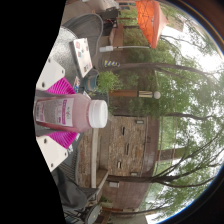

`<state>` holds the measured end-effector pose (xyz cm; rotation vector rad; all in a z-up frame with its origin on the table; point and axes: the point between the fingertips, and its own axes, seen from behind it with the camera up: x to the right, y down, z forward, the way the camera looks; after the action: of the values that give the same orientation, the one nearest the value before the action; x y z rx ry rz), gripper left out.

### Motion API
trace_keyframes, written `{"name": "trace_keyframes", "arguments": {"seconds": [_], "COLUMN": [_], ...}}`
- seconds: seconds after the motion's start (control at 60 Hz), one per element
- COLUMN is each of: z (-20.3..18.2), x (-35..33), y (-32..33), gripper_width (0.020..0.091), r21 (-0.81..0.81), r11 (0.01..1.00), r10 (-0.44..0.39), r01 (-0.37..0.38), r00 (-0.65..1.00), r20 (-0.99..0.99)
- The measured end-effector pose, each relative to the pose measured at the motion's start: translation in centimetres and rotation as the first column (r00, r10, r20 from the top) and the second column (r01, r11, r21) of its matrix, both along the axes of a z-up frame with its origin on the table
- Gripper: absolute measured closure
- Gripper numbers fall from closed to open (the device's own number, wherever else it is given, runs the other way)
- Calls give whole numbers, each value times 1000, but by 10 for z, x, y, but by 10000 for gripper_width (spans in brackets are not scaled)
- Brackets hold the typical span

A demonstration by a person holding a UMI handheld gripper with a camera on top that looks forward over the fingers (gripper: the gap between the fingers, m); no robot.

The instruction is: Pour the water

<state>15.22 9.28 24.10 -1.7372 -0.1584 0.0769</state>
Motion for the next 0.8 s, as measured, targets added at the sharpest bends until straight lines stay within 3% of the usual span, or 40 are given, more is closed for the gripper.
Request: {"name": "trace_keyframes", "arguments": {"seconds": [0.117, 0.217, 0.35, 0.383, 0.55, 0.667, 0.75, 0.8], "z": [-91, -138, -178, -169, -172, -176, -189, -183], "x": [46, 55, 67, 69, 54, 55, 63, 67], "y": [-19, -22, -42, -38, -31, -34, -39, -40], "gripper_width": [646, 643, 641, 645, 643, 510, 287, 246], "r21": [-112, -134, -148, -77, -49, -79, -153, -144], "r11": [994, 990, 985, 993, 993, 991, 986, 989], "r10": [-3, 39, 79, 84, 105, 107, 66, 40], "r01": [1, -40, -85, -89, -108, -112, -72, -46], "r00": [1000, 999, 996, 994, 993, 992, 997, 998], "r20": [-18, -16, -50, -64, -61, -63, -48, -44]}}
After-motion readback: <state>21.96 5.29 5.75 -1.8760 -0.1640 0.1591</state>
